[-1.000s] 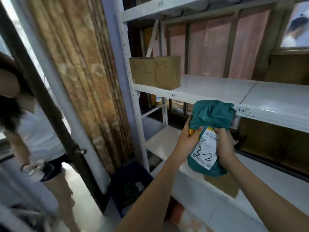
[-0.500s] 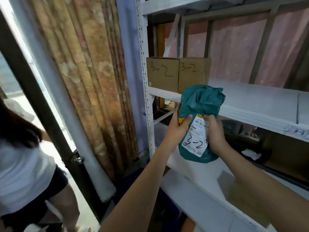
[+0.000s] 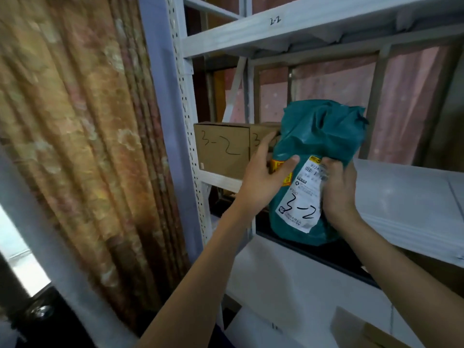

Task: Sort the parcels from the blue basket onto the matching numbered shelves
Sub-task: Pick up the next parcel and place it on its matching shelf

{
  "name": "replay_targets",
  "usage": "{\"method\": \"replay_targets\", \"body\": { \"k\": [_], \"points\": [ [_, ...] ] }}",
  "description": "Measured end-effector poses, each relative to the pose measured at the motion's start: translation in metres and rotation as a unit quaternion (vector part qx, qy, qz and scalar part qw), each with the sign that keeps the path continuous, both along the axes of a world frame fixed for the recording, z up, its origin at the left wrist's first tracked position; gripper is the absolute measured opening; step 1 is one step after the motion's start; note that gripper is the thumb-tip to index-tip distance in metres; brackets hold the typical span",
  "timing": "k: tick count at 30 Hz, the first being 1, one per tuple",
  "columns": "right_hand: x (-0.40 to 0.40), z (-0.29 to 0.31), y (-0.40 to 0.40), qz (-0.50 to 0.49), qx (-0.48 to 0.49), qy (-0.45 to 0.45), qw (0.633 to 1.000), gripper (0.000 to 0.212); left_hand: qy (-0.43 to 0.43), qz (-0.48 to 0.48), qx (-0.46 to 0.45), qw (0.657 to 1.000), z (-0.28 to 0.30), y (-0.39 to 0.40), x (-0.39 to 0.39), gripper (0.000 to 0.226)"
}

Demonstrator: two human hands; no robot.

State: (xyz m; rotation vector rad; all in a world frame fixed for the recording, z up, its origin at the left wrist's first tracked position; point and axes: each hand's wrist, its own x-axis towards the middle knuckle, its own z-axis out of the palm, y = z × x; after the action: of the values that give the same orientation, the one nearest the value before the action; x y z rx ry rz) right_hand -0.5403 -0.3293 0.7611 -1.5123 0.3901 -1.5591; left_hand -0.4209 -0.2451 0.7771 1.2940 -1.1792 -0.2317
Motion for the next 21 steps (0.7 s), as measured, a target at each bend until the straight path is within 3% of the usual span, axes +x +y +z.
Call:
{"method": "replay_targets", "body": {
  "k": [2,6,8,9,12,16,21],
  "points": [
    [-0.004,0.007,-0.010,-0.029,-0.001,-0.007,1.000,0.010,-0.060,0.006,-0.003,0.998,0.012,-0.015,0.000,0.075],
    [-0.011,0.021,-0.023,-0.076,-0.006,-0.004,0.997,0.033,-0.199,0.038,-0.033,0.979,0.041,-0.037,0.006,0.067],
    [-0.014,0.026,-0.025,-0.099,0.004,-0.010,0.995,0.016,-0.254,0.037,-0.049,0.965,0.053,-0.046,0.008,0.068],
    [-0.016,0.028,-0.026,-0.112,0.002,-0.016,0.994,0.006,-0.276,0.033,-0.059,0.959,0.058,-0.051,0.009,0.068],
    [-0.015,0.032,-0.029,-0.168,0.012,0.001,0.986,0.016,-0.317,0.018,-0.077,0.945,0.070,-0.068,0.014,0.071],
    [-0.015,0.039,-0.043,-0.204,0.034,0.041,0.977,0.014,-0.391,-0.002,-0.076,0.917,0.091,-0.088,0.020,0.080],
    [-0.009,0.040,-0.055,-0.225,0.025,0.073,0.971,0.023,-0.484,0.007,-0.034,0.874,0.104,-0.111,0.023,0.081]
  ]
}}
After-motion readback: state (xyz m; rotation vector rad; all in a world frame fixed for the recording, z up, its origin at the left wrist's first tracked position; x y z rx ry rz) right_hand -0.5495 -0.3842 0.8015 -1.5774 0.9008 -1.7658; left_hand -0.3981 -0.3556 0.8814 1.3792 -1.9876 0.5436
